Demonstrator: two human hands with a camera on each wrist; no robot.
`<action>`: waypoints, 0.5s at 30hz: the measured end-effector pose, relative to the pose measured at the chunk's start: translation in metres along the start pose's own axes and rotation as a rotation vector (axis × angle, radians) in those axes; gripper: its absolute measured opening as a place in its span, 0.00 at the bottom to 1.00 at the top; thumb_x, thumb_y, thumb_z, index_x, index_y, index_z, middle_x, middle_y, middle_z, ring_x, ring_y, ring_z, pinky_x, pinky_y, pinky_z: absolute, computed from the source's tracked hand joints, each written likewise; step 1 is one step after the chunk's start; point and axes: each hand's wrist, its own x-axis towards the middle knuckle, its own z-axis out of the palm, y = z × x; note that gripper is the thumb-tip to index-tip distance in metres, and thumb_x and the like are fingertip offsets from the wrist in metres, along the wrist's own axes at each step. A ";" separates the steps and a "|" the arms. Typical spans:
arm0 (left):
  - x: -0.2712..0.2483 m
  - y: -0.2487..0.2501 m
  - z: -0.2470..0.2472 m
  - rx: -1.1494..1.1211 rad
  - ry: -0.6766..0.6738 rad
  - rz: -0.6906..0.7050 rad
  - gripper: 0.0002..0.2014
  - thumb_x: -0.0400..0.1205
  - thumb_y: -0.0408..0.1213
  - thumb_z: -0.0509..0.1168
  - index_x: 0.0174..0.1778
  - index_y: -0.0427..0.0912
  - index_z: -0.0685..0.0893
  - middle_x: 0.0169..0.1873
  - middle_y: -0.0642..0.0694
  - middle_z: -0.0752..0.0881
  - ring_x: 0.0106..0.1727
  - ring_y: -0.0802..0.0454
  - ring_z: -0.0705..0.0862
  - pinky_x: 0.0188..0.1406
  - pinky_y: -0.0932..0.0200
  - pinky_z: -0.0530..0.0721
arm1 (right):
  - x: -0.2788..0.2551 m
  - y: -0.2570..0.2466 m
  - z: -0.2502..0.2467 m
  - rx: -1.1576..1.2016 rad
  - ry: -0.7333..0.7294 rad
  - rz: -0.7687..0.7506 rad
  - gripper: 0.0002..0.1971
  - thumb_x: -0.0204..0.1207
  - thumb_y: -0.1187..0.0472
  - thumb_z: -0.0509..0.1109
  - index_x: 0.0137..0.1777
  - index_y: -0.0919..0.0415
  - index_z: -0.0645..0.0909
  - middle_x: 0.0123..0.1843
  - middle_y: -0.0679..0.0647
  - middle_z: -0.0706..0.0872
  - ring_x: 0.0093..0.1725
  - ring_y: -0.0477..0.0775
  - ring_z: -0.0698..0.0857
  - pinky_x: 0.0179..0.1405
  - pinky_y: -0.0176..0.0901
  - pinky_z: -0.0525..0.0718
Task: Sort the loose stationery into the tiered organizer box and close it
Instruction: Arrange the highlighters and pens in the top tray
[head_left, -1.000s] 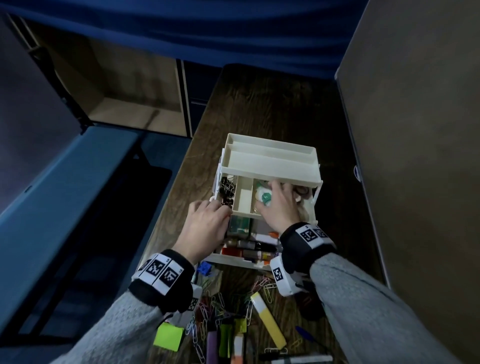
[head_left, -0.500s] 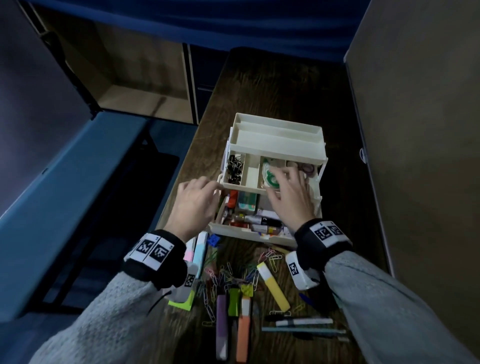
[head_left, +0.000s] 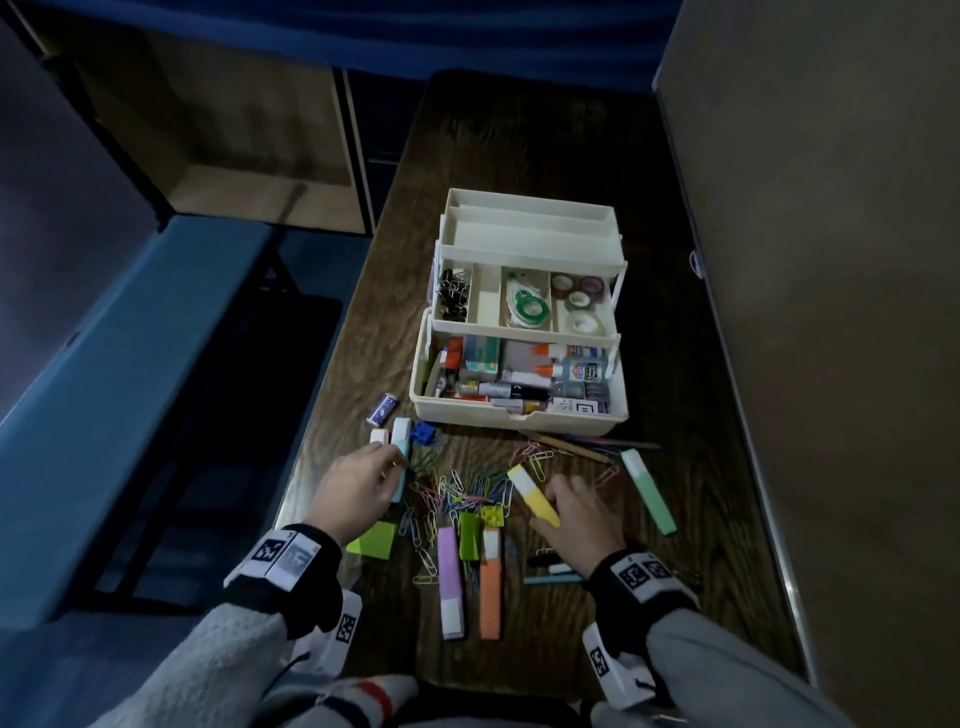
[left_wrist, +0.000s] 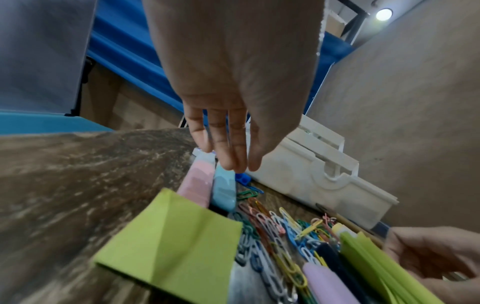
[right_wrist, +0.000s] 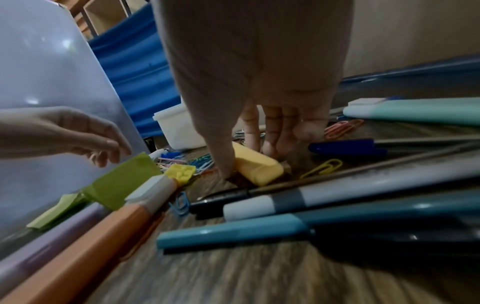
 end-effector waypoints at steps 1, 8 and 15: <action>0.000 0.002 0.002 0.003 -0.009 0.004 0.07 0.82 0.38 0.62 0.50 0.46 0.85 0.46 0.50 0.86 0.44 0.50 0.84 0.42 0.53 0.81 | 0.000 -0.001 0.002 -0.007 0.017 0.005 0.16 0.75 0.47 0.69 0.55 0.53 0.70 0.58 0.53 0.75 0.61 0.57 0.77 0.46 0.47 0.74; 0.002 0.008 0.003 0.036 -0.020 0.010 0.07 0.82 0.39 0.62 0.50 0.46 0.85 0.47 0.50 0.86 0.45 0.50 0.84 0.43 0.54 0.81 | -0.004 0.016 -0.008 0.011 0.083 0.028 0.10 0.74 0.51 0.67 0.49 0.53 0.70 0.54 0.53 0.77 0.57 0.57 0.78 0.46 0.47 0.75; 0.002 -0.005 -0.006 0.016 0.044 -0.039 0.07 0.82 0.37 0.63 0.50 0.44 0.86 0.47 0.48 0.85 0.44 0.47 0.85 0.43 0.50 0.83 | -0.008 0.063 -0.042 -0.042 0.168 0.232 0.12 0.76 0.54 0.67 0.57 0.57 0.75 0.60 0.57 0.76 0.63 0.60 0.74 0.52 0.49 0.77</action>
